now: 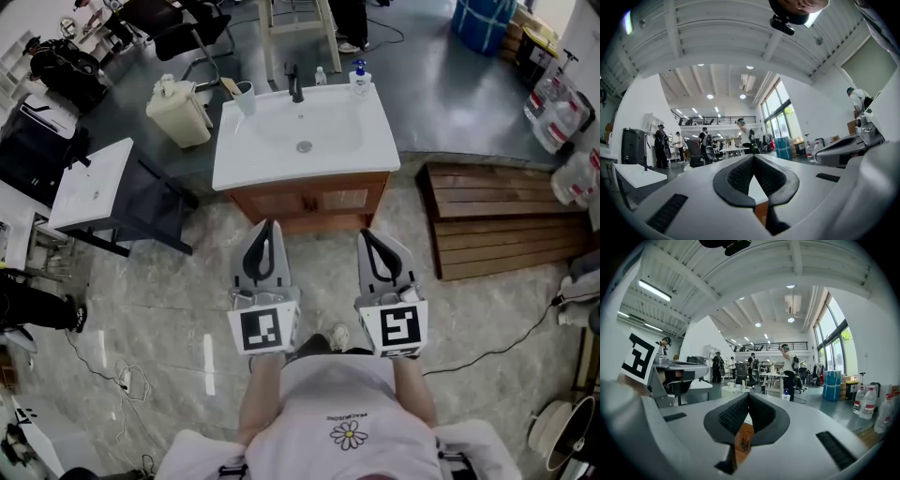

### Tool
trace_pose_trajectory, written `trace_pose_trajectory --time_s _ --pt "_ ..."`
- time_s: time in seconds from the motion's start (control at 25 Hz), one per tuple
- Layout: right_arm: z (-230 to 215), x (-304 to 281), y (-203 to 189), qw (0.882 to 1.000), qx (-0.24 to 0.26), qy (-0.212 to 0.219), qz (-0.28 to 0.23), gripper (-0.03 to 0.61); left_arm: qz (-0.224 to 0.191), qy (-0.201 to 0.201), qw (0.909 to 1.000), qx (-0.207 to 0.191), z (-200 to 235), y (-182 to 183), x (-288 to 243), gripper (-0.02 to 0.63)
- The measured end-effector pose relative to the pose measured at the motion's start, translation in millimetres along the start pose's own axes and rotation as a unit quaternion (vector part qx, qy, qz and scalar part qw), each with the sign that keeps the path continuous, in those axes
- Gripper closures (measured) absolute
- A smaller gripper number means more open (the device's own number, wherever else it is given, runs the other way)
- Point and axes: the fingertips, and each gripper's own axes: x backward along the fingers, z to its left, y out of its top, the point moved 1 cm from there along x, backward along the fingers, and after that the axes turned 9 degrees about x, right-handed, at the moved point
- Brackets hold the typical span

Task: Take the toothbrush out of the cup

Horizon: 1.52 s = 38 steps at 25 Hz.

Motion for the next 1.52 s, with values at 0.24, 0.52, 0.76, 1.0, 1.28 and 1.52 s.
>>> trace_pose_trajectory --time_s 0.24,0.52,0.76,1.0,1.28,1.52 --pt "-4 -4 -1 1.0 0.001 0.009 -0.004 0.566 0.005 0.004 1.0 0.005 -3 1 -6 0.598" --pt "-10 -15 7 1.0 0.009 0.021 -0.016 0.566 -0.001 0.015 0.9999 0.003 2 8 -19 0.598" --pt "-20 -33 4 0.999 0.017 0.021 -0.019 0.566 0.001 0.013 0.9998 -0.014 10 2 -42 0.598" --pt "-32 -67 -3 1.0 0.018 0.014 -0.02 0.566 -0.007 0.008 0.9999 -0.006 22 -3 -78 0.598" --pt "-46 -141 -9 1.0 0.025 0.006 -0.01 0.566 -0.007 0.008 0.9999 0.013 62 -15 -144 0.598" --pt "-58 -237 1 0.999 0.036 0.004 -0.005 0.566 -0.006 0.014 0.9998 0.011 118 -15 -225 0.598"
